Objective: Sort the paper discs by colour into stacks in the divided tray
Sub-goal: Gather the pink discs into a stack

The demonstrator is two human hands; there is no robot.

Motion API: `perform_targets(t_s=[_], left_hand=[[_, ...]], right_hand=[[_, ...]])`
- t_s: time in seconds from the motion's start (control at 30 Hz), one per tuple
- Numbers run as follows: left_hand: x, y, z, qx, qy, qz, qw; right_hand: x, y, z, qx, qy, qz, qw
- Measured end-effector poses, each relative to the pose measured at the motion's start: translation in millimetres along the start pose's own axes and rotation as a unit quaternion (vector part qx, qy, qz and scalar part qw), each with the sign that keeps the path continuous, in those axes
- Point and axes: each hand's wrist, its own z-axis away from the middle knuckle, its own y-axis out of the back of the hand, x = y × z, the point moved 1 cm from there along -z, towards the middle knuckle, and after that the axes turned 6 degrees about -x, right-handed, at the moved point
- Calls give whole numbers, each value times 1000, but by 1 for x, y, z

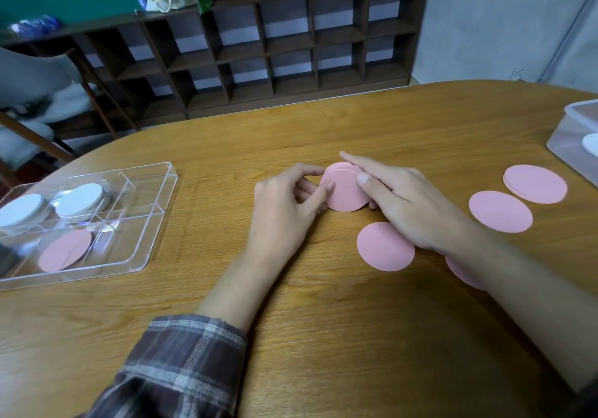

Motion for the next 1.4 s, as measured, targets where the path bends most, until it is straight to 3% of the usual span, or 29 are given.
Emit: perform_targets(t_s=[0.13, 0.43, 0.63, 0.73, 0.93, 1.2, 1.4], left_hand=[[2, -1, 0, 13, -15, -41, 999], [11, -2, 3, -2, -38, -76, 996], [19, -20, 16, -217, -100, -109, 965], [15, -22, 17, -255, -85, -126, 955], [17, -17, 12, -237, -50, -45, 969], [6, -10, 3, -130, 31, 94, 987], [3, -12, 2, -69, 41, 90, 993]], right_hand=[[-1, -2, -2, -19, 13, 51, 998], [7, -1, -3, 8, 0, 41, 999], [9, 2, -2, 53, -14, 22, 998], [9, 2, -2, 73, -19, 9, 997], [10, 2, -2, 88, -26, -19, 996], [7, 2, -1, 70, -20, -16, 997], [5, 2, -1, 59, -23, -41, 997]])
